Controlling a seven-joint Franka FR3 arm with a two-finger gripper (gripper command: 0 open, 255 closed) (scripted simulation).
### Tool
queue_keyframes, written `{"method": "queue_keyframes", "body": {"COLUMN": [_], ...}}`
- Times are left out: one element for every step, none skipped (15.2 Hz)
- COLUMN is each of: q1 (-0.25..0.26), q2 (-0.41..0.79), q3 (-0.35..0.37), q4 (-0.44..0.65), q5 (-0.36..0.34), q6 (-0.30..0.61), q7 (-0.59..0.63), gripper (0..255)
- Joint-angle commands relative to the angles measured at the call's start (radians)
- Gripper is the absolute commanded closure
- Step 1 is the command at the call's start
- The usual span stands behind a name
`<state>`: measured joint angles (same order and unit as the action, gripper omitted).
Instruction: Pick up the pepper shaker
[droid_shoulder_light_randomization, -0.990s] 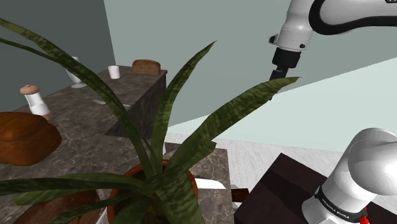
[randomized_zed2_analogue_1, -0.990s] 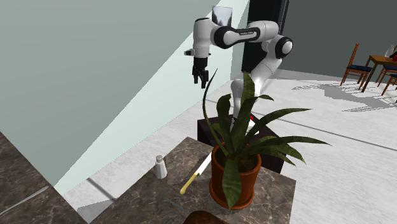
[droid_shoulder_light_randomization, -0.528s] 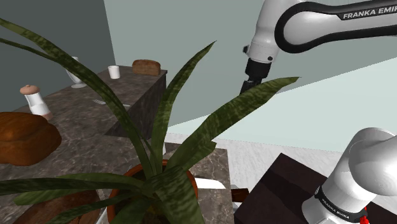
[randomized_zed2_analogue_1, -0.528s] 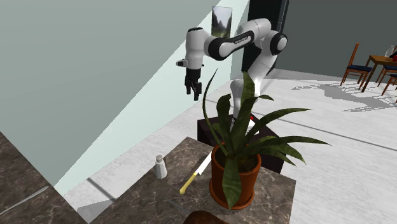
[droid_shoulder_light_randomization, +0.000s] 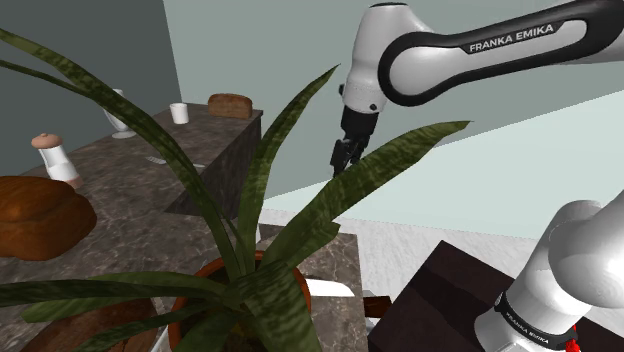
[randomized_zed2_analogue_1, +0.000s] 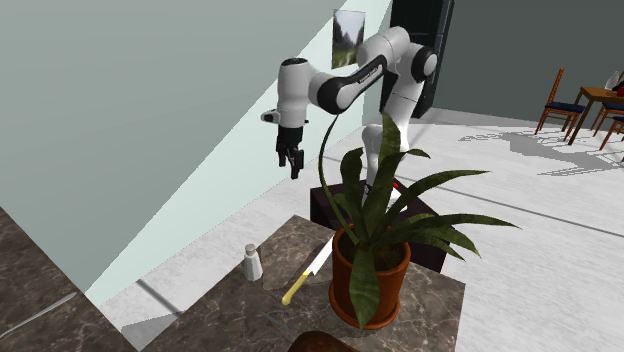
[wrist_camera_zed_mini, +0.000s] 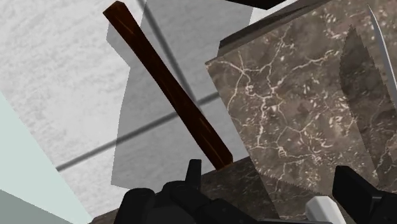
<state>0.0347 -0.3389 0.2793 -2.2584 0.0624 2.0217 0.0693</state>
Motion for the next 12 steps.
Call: {"method": "queue_keyframes", "body": {"q1": [0.003, 0.004, 0.006, 0.007, 0.01, 0.012, 0.016, 0.022, 0.028, 0.036, 0.046, 0.057], "q2": [0.069, 0.105, 0.141, 0.178, 0.216, 0.254, 0.292, 0.331, 0.37, 0.409, 0.449, 0.489], "q3": [0.031, 0.045, 0.058, 0.071, 0.083, 0.094, 0.104, 0.112, 0.12, 0.125, 0.13, 0.133], "q4": [0.034, 0.057, 0.08, 0.105, 0.132, 0.159, 0.188, 0.218, 0.25, 0.283, 0.317, 0.353], "q5": [-0.019, -0.032, -0.047, -0.064, -0.082, -0.102, -0.123, -0.146, -0.169, -0.193, -0.218, -0.242], "q6": [0.04, 0.055, 0.069, 0.081, 0.093, 0.102, 0.11, 0.117, 0.122, 0.126, 0.128, 0.128], "q7": [0.037, 0.056, 0.075, 0.094, 0.114, 0.135, 0.156, 0.177, 0.198, 0.219, 0.239, 0.259], "gripper": [0, 0, 0, 0, 0, 0, 0, 0, 0, 0, 0, 0]}}
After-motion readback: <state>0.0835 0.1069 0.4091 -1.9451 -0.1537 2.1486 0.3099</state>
